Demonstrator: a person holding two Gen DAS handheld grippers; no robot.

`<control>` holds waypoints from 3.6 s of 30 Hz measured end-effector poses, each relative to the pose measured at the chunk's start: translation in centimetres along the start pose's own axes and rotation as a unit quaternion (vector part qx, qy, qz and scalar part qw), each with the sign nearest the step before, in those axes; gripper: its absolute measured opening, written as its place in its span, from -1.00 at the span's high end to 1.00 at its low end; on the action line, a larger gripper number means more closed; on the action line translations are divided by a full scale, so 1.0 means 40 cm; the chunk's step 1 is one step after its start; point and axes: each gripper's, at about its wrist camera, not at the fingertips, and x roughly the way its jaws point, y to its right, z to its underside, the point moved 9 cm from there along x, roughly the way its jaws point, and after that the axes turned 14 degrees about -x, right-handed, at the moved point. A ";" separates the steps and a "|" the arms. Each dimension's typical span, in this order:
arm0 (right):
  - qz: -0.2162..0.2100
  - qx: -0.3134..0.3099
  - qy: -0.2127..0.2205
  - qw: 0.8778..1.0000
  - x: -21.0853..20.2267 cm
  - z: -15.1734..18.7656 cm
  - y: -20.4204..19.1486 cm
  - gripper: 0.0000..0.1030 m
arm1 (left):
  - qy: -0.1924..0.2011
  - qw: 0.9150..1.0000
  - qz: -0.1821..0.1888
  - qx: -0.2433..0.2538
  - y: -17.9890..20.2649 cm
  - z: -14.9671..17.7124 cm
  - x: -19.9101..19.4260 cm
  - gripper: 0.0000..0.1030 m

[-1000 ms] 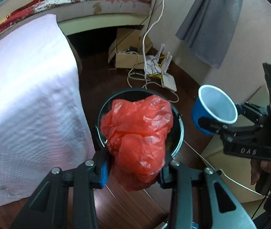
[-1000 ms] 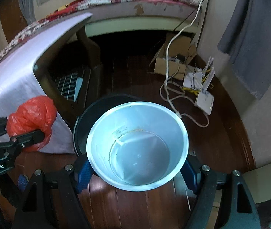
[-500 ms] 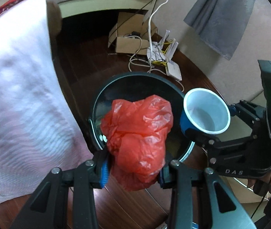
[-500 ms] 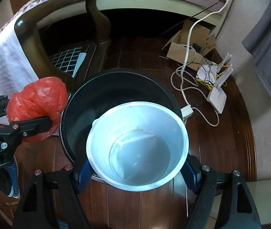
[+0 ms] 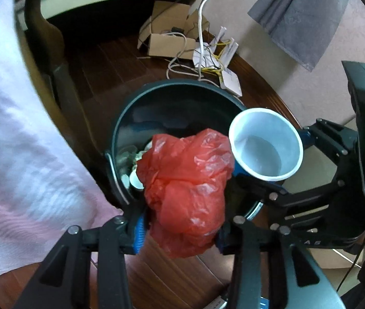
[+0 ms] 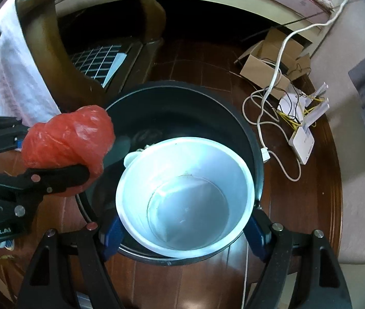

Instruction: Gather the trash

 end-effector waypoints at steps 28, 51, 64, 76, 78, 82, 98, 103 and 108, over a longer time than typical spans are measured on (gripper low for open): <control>0.023 0.018 0.012 1.000 -0.160 0.045 -0.044 -0.98 | 0.055 0.997 -0.063 0.000 -0.065 0.069 -0.168 -0.63; 0.068 -0.001 0.106 0.992 -0.472 -0.110 -0.260 -0.99 | 0.170 0.981 -0.095 0.025 -0.169 0.119 -0.491 -0.67; 0.094 0.101 0.179 0.974 -0.685 -0.095 -0.334 -0.99 | 0.251 0.964 -0.084 0.012 -0.181 0.161 -0.687 -0.79; 0.134 0.126 0.244 0.952 -0.822 -0.123 -0.374 -0.99 | 0.308 0.947 -0.092 -0.014 -0.234 0.190 -0.796 -0.91; 0.131 0.124 0.252 0.951 -0.829 -0.133 -0.381 -0.99 | 0.318 0.943 -0.096 -0.015 -0.232 0.189 -0.806 -0.94; 0.130 0.122 0.250 0.952 -0.819 -0.142 -0.385 -0.99 | 0.331 0.938 -0.100 -0.016 -0.226 0.177 -0.816 -0.98; 0.138 0.150 0.268 0.941 -0.850 -0.112 -0.357 -1.00 | 0.347 0.933 -0.101 -0.007 -0.184 0.173 -0.831 -0.99; 0.151 0.146 0.300 0.930 -0.892 -0.120 -0.355 -1.00 | 0.358 0.929 -0.097 -0.004 -0.174 0.169 -0.849 -0.99; 0.148 0.148 0.296 0.932 -0.884 -0.122 -0.353 -1.00 | 0.358 0.928 -0.100 -0.002 -0.170 0.166 -0.849 -0.99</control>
